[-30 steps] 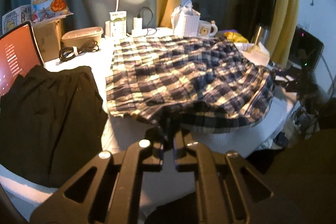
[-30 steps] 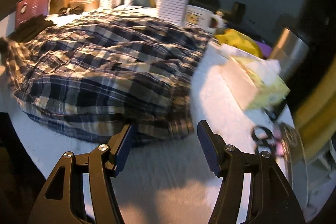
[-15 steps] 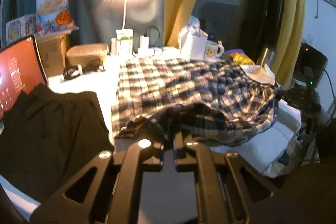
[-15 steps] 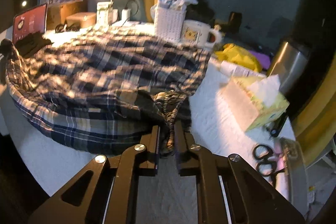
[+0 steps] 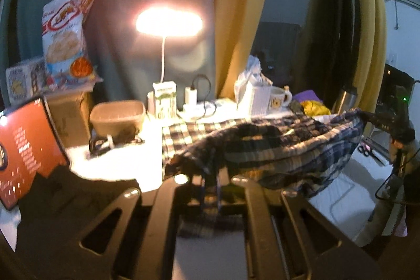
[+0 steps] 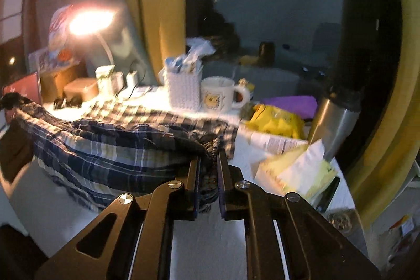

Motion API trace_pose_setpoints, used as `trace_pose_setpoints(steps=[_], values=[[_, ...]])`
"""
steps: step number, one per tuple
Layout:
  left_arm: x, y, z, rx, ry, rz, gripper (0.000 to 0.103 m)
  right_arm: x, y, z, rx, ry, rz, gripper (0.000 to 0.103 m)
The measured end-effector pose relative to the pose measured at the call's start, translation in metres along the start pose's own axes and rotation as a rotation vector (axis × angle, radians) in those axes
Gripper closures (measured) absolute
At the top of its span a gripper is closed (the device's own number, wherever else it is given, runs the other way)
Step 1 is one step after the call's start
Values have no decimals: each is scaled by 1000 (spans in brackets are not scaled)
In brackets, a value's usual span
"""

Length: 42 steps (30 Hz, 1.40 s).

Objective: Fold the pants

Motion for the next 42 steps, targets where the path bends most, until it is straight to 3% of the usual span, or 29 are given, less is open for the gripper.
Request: trace_pose_setpoints(steps=[10, 19, 27, 33, 35, 37, 39, 42], values=[[-57, 49, 18, -33, 10, -28, 97, -46, 48, -10, -49, -33, -37, 91], [-140, 73, 53, -13, 29, 24, 97, -122, 69, -13, -96, -30, 18, 91], [-224, 66, 87, 32, 37, 112, 98, -196, 70, -14, -86, -49, 106, 91], [-287, 43, 115, 109, 57, 258, 94, -252, 58, -16, -91, -80, 214, 90], [-299, 36, 121, 136, 41, 316, 92, -264, 55, -13, -74, -108, 238, 82], [-302, 31, 126, 153, 29, 347, 91, -271, 53, -12, -59, -134, 244, 58], [-296, 30, 131, 169, 12, 341, 89, -272, 51, -11, -55, -142, 244, 46], [-286, 33, 141, 169, 57, 331, 89, -270, 51, -11, -41, -152, 242, 45]])
Point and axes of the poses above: each gripper's, at about its wrist camera, not at the fingertips, and x roughly against the way its jaws point, z to its left, y to its top, the point moved 3 cm from there along -x, roughly the way its jaws point, and after that the axes turned 4 degrees about -x, right-handed, at the moved point
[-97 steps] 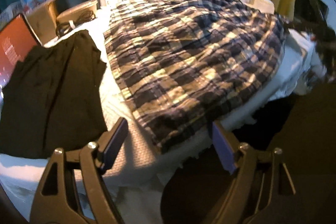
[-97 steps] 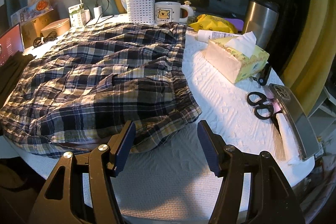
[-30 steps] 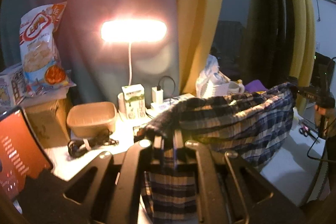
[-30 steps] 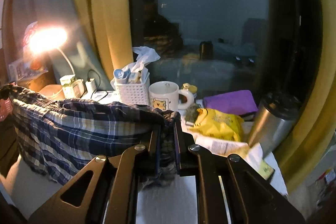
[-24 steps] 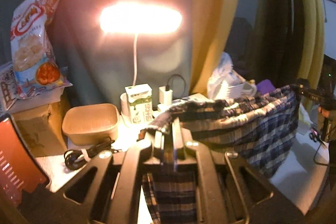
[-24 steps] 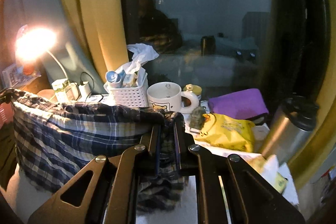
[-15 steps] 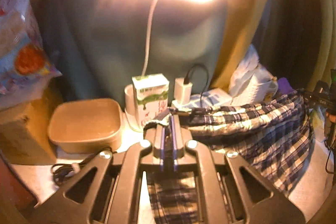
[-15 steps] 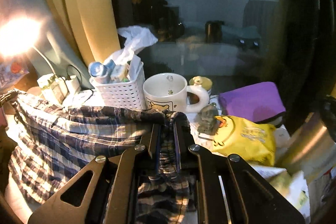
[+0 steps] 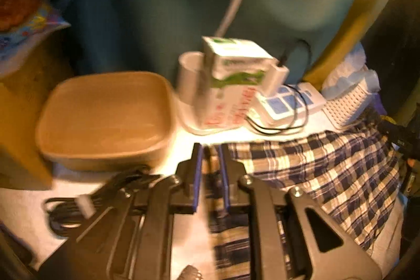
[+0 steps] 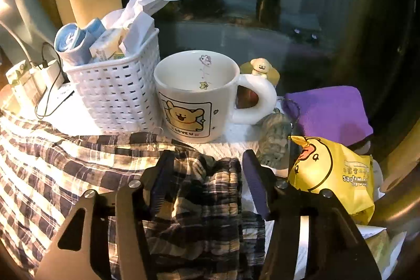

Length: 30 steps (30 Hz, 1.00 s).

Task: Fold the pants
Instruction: 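Fold the held pants over and release with both tools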

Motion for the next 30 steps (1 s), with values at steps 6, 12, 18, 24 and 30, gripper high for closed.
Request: trace_pose_setpoints(steps=[6, 12, 18, 24, 30], values=[[31, 3, 17, 24, 36, -37, 88, 21, -5, 3, 22, -23, -24, 45], [62, -36, -25, -22, -79, -9, 88, 56, -22, 6, 7, 8, -50, 45], [64, -101, -68, -19, -141, 85, 87, 82, -55, 16, -1, 49, -29, 45], [71, -145, -78, 36, -135, 123, 85, 100, -83, 47, 17, 114, -12, 45], [73, -174, -76, 45, -74, 173, 83, 113, -101, 72, 28, 150, -7, 45]])
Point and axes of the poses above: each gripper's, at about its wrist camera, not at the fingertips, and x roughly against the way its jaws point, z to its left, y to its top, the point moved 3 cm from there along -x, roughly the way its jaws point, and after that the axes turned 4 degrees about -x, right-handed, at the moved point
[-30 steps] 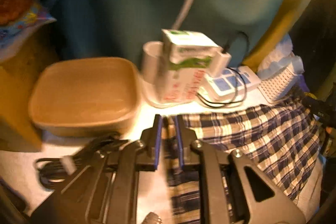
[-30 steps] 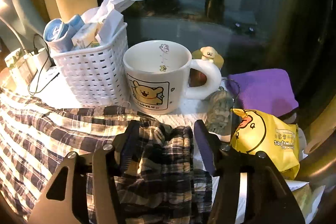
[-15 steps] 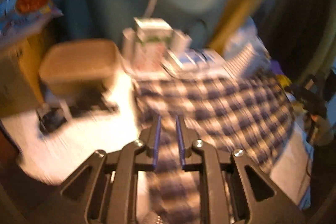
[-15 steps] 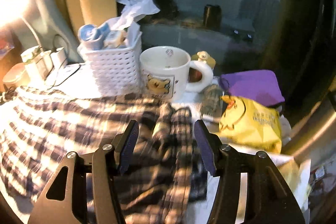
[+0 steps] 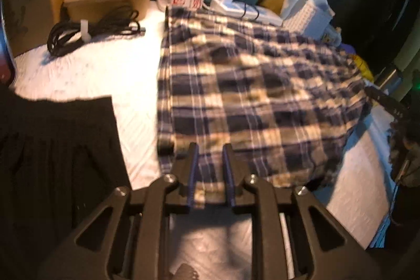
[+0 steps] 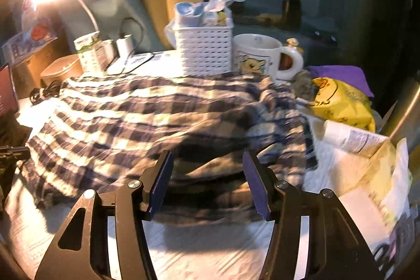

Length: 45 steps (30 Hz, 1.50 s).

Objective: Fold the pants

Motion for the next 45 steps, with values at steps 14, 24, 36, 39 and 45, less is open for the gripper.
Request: trace_pose_setpoints(steps=[14, 24, 36, 39, 45], values=[[6, -6, 6, 19, 81, -51, 61, 10, -26, 41, 61, 66, 25, 45], [7, -17, 2, -41, 98, -81, 83, 14, -30, 38, 58, 59, 23, 45], [27, -25, 27, 62, 154, -71, 91, 14, -27, 115, 236, 228, -9, 45], [33, -29, 41, 111, 166, -63, 91, -5, -33, 140, 279, 271, 39, 45], [63, -10, 26, 78, 147, -149, 90, -38, -50, 149, 270, 250, 163, 44]])
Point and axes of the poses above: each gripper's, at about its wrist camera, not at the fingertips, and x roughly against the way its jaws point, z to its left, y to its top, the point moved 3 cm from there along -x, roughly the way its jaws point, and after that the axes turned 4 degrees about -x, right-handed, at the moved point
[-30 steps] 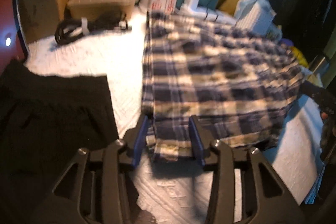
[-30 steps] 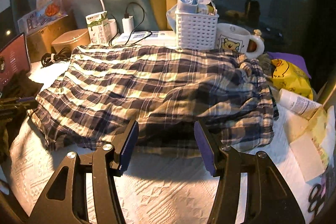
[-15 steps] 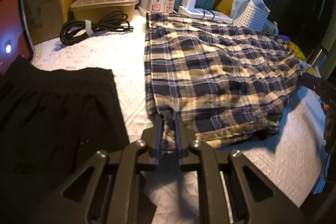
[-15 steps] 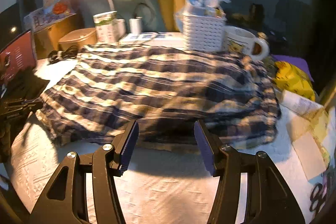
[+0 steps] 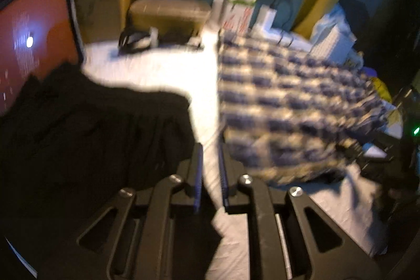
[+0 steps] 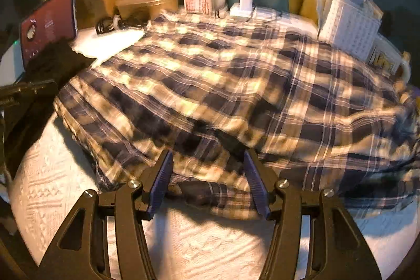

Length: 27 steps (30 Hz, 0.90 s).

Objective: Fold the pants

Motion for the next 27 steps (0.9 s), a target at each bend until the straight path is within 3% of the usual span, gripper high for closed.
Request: trace_pose_setpoints(steps=[4, 8, 13, 16, 20, 23, 27], values=[[-4, 24, -29, -76, -39, -43, 90, 10, -6, -11, -17, 20, 1, 44], [-30, 40, -71, -152, -114, -10, 90, 41, -3, -25, -4, 1, -64, 44], [-66, 36, -118, -219, -183, 65, 89, 66, 17, -70, -40, -70, -163, 44], [-87, 27, -130, -238, -178, 128, 89, 56, 18, -101, -67, -96, -143, 44], [-97, 21, -129, -223, -168, 139, 90, 26, -3, -138, -146, -156, -9, 44], [-94, 19, -124, -213, -164, 136, 90, 35, -18, -148, -156, -138, -23, 44], [-89, 16, -119, -222, -136, 138, 90, 50, -35, -160, -167, -175, -9, 44]])
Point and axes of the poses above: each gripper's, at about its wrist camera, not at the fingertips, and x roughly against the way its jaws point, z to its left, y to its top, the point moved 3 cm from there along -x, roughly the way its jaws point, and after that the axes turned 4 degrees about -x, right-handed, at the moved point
